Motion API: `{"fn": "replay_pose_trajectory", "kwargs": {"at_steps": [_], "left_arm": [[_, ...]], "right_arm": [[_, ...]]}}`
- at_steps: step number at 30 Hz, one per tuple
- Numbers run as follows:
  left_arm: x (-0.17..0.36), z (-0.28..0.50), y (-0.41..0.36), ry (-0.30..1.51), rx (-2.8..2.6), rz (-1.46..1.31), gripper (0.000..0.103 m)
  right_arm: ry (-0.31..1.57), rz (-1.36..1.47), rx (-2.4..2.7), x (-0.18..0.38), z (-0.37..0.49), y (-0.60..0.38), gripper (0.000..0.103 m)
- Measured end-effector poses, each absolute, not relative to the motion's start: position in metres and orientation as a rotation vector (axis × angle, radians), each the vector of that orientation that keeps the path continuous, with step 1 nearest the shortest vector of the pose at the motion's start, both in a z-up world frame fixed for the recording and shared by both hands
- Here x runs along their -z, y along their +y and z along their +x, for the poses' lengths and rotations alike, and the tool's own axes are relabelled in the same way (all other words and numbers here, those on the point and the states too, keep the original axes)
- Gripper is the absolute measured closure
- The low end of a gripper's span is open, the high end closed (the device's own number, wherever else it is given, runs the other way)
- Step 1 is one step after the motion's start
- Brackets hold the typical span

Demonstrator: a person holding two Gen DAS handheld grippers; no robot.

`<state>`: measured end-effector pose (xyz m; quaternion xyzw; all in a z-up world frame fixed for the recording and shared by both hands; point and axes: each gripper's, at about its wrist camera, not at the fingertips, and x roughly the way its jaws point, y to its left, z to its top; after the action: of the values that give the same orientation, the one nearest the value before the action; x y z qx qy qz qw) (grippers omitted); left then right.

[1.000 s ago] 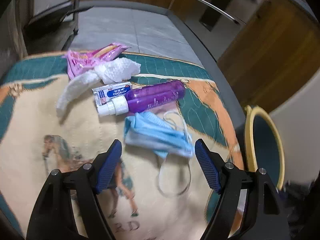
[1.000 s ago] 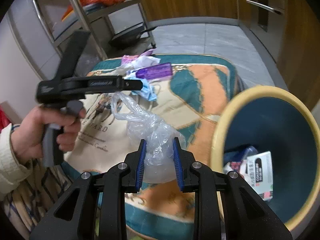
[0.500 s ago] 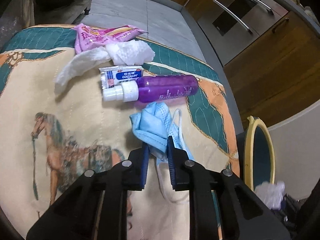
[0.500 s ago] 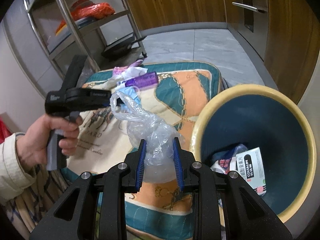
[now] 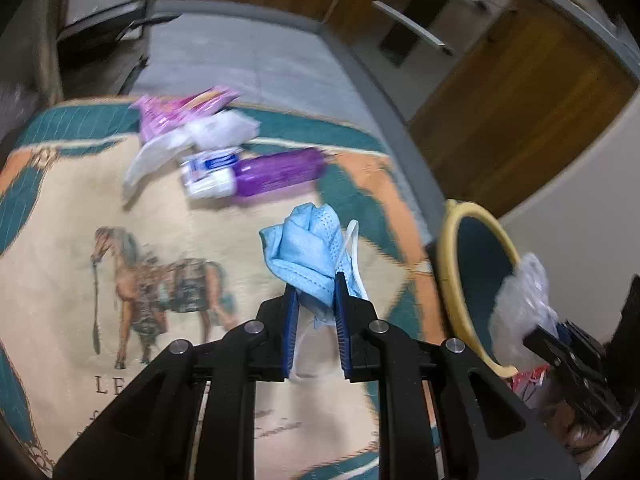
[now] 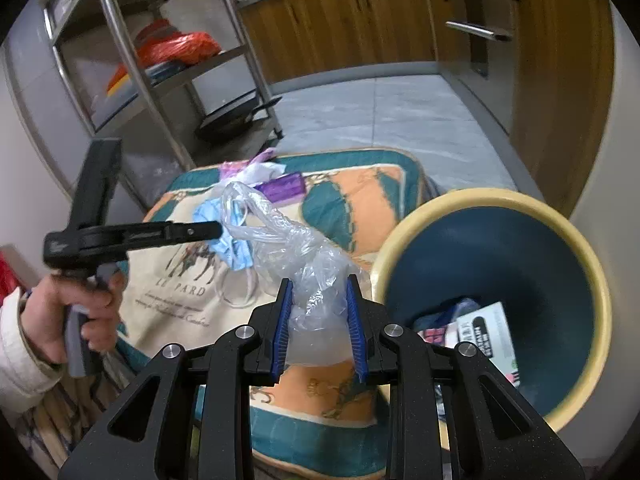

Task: Collect trash
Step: 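Carry the plastic bag and blue mask over the bin and release both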

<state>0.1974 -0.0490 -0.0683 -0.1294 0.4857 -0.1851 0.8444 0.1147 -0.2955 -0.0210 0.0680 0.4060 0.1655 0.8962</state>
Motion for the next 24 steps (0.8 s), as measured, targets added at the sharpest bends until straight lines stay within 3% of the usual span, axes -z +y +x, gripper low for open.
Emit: {"fn": "replay_pose_trajectory", "kwargs": {"at_steps": [12, 24], "left_arm": [[0.029, 0.171, -0.124, 0.887, 0.612, -0.206, 0.087], [0.031, 0.155, -0.220, 0.879, 0.778, -0.065, 0.086]], "right_arm": [[0.828, 0.224, -0.167, 0.021, 0.100, -0.350, 0.075], [0.840, 0.311, -0.034, 0.032, 0.082, -0.405, 0.075]]}}
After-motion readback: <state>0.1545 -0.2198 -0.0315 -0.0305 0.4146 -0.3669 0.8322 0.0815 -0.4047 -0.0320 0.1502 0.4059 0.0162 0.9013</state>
